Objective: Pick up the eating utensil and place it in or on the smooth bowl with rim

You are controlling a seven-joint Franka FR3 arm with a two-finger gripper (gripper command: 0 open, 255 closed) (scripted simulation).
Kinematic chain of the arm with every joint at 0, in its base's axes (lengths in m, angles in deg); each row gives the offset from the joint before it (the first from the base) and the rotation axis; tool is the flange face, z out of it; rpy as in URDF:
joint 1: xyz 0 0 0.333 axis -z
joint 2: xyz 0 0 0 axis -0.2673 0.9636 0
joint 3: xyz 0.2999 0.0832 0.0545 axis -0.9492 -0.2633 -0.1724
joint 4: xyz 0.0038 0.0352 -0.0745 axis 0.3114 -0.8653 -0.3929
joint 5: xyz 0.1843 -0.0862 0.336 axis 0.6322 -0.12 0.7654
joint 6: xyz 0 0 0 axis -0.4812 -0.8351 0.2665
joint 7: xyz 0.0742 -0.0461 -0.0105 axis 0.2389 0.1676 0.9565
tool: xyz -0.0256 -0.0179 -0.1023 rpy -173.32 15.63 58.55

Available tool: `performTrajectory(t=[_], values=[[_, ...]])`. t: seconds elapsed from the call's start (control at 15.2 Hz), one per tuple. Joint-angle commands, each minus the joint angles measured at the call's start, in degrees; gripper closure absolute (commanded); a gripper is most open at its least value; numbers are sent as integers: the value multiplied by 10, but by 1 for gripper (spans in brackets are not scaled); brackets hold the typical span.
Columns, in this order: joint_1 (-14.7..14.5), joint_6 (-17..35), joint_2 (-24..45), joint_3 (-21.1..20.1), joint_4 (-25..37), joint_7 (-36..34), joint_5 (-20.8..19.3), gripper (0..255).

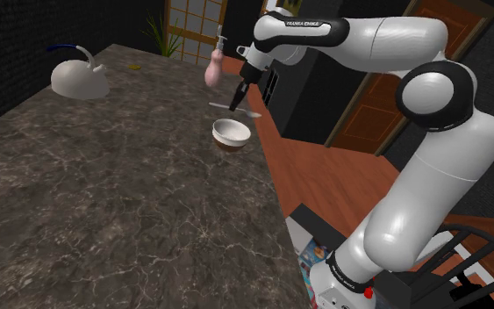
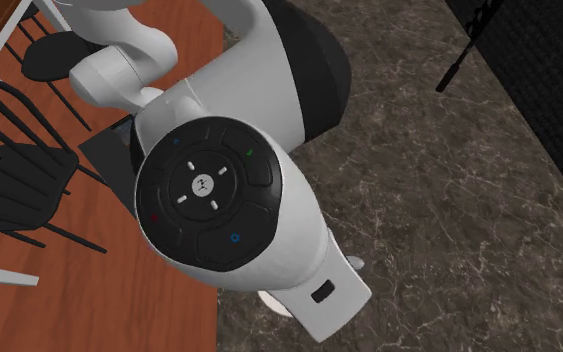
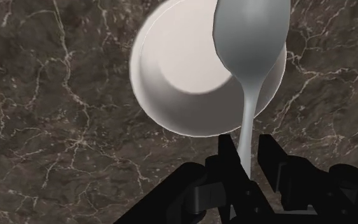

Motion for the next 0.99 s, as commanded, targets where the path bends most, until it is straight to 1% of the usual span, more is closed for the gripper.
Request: performTrajectory(t=[0.0,0.92], values=[[4,8,1,2,-9,10,2,255],[3,102,29,-1,-79,39,20,255]])
